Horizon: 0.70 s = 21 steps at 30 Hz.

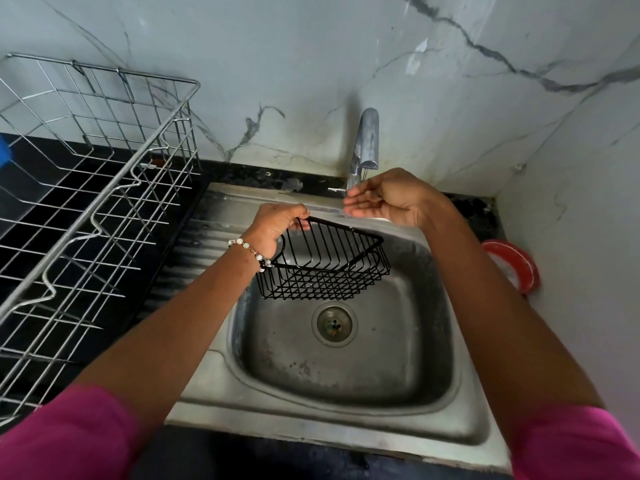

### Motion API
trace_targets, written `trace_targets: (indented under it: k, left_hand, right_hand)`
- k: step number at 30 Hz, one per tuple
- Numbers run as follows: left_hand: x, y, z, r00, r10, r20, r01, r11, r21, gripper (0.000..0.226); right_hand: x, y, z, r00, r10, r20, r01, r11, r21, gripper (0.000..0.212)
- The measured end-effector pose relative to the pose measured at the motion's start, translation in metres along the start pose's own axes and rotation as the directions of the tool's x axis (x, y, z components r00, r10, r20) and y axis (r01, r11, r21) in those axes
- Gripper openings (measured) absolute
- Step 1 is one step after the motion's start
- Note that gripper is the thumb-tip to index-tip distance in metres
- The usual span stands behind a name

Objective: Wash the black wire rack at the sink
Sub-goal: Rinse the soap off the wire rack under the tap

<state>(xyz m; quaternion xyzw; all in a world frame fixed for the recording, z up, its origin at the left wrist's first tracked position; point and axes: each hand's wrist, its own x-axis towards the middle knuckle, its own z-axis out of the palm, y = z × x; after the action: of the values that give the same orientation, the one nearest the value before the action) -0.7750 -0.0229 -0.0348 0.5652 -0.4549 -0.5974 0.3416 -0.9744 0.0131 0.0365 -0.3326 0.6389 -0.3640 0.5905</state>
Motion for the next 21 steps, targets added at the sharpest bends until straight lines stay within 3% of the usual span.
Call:
trace_targets:
  k: [2, 6, 9, 13, 17, 19, 21]
  left_hand:
    - [0.0, 0.0, -0.002, 1.0, -0.007, -0.018, 0.006, 1.0, -0.022, 0.012]
    - [0.0, -0.001, -0.007, 0.997, -0.044, -0.058, 0.038, 0.995, -0.097, 0.011]
    - [0.004, -0.002, -0.014, 0.994, -0.077, -0.081, 0.064, 0.985, -0.162, 0.012]
    - [0.009, -0.004, -0.022, 0.991, -0.121, -0.055, 0.107, 0.973, -0.202, 0.013]
    - [0.01, -0.005, -0.028, 0.987, -0.157, -0.024, 0.147, 0.963, -0.228, 0.012]
    - [0.009, -0.006, -0.029, 0.985, -0.172, -0.014, 0.164, 0.959, -0.233, 0.011]
    - [0.008, -0.007, -0.029, 0.986, -0.164, -0.009, 0.157, 0.956, -0.248, 0.011]
  right_hand:
    - [0.001, 0.001, 0.001, 0.999, -0.012, 0.046, 0.01, 0.999, 0.036, 0.025]
    - [0.003, 0.008, 0.0, 0.998, -0.001, -0.068, -0.012, 0.981, -0.193, 0.015]
    - [0.002, 0.007, -0.005, 0.999, -0.001, -0.037, -0.003, 0.993, -0.116, 0.016]
    - [0.004, 0.007, -0.005, 0.995, -0.008, -0.101, -0.015, 0.974, -0.227, 0.016]
    - [0.004, 0.007, -0.003, 0.989, -0.014, 0.149, 0.014, 1.0, 0.001, 0.031]
    - [0.008, 0.013, -0.004, 0.997, -0.007, 0.082, 0.018, 0.991, -0.13, 0.026]
    - [0.013, 0.024, -0.01, 0.998, -0.056, -0.01, 0.047, 0.901, -0.432, 0.023]
